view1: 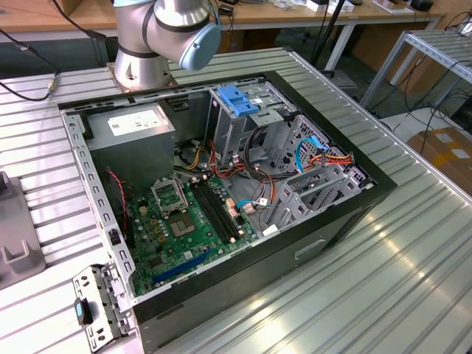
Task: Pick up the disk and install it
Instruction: 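Pick up the disk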
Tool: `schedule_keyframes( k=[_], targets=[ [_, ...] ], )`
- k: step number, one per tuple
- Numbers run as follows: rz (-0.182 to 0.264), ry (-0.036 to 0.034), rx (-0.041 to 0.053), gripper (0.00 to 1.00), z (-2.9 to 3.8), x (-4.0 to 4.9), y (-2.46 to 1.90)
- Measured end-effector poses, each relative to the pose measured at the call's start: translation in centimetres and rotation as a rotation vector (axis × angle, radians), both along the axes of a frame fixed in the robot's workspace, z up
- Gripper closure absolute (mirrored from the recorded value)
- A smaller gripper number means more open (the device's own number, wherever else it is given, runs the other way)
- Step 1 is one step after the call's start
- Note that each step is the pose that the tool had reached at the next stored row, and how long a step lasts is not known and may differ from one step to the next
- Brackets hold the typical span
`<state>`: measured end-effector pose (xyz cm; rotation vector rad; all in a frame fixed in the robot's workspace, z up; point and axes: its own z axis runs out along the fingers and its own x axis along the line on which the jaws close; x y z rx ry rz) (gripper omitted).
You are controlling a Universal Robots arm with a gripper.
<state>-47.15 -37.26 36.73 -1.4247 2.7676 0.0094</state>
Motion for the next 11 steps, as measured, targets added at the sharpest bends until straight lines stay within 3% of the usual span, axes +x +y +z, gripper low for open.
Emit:
schedule_keyframes(
  k=[11],
  targets=[
    [0.035, -0.0001, 0.0001, 0.90, 0.00, 0.00, 0.00]
  ],
)
